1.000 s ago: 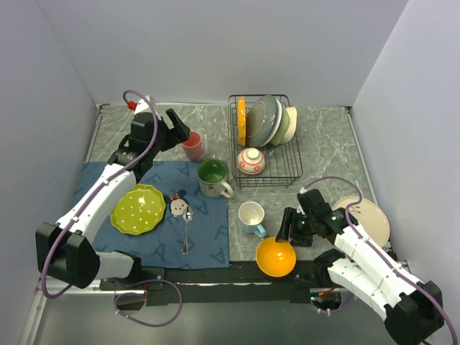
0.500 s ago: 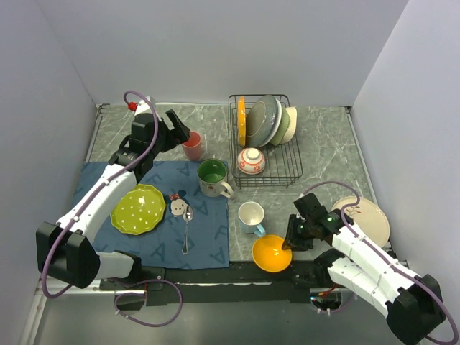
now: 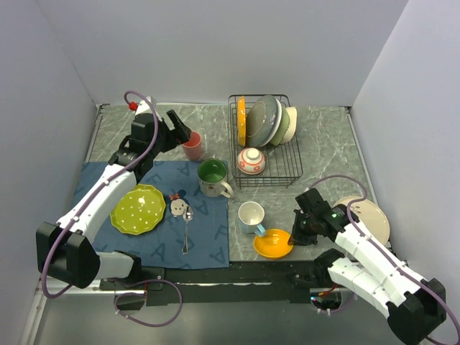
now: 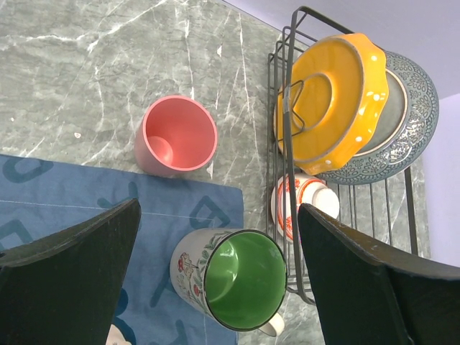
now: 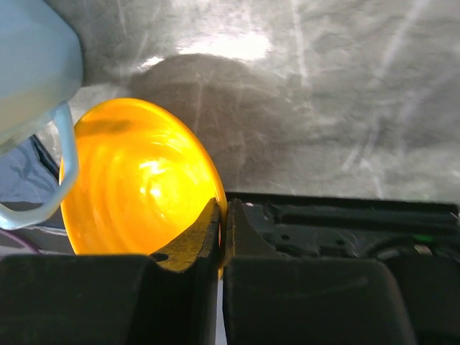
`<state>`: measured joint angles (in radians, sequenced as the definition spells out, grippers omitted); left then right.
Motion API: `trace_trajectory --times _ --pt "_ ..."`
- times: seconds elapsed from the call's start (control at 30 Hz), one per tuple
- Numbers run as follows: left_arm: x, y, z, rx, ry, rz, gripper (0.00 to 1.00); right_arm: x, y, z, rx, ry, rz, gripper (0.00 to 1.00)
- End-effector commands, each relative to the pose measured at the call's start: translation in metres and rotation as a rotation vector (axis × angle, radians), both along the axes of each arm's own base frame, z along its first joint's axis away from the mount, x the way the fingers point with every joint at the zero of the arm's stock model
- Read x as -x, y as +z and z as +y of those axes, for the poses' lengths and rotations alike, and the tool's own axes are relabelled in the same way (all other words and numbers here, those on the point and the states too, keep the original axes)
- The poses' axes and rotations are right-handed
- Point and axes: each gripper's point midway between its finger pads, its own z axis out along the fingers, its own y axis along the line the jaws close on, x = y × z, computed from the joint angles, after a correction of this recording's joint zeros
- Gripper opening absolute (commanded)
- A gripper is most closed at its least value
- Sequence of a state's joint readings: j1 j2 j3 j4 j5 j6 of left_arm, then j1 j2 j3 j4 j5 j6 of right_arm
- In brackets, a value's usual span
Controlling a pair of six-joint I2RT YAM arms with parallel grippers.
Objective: Load the mixed dishes into the dish rack
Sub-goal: Grab a bowl with the right arm
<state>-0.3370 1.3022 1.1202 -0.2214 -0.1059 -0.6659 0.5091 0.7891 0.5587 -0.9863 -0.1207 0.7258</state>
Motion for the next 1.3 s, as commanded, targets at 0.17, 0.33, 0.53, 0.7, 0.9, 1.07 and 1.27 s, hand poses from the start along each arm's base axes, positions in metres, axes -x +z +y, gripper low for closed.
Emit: trace_trajectory --times 0.17,0.33,0.53,0.7,0.9,1.07,1.27 --pt "-0.003 0.031 -0.003 0.030 -0.017 -0.085 0.97 -0.037 0.068 -0.038 0.205 -0.170 -0.179 0.00" --pt "-0.002 0.033 -0.003 0.029 -0.019 -0.090 0.97 -0.070 0.103 -0.045 0.259 -0.237 -0.295 0.00" --pt "0.002 0.038 0.000 0.028 -0.015 -0.101 0.97 -0.092 0.131 -0.056 0.353 -0.252 -0.365 0.00" --pt "0.004 0.039 -0.001 0.034 -0.018 -0.104 0.97 -0.113 0.158 -0.049 0.313 -0.260 -0.467 0.00" --pt "0.006 0.041 -0.005 0.039 -0.043 -0.102 0.97 -0.145 0.188 -0.034 0.268 -0.248 -0.571 0.00" --pt "0.008 0.038 -0.006 0.039 -0.053 -0.096 0.97 -0.165 0.185 -0.018 0.230 -0.220 -0.573 0.00" --pt "0.011 0.038 -0.008 0.038 -0.074 -0.097 0.97 -0.185 0.189 -0.011 0.169 -0.228 -0.590 0.00"
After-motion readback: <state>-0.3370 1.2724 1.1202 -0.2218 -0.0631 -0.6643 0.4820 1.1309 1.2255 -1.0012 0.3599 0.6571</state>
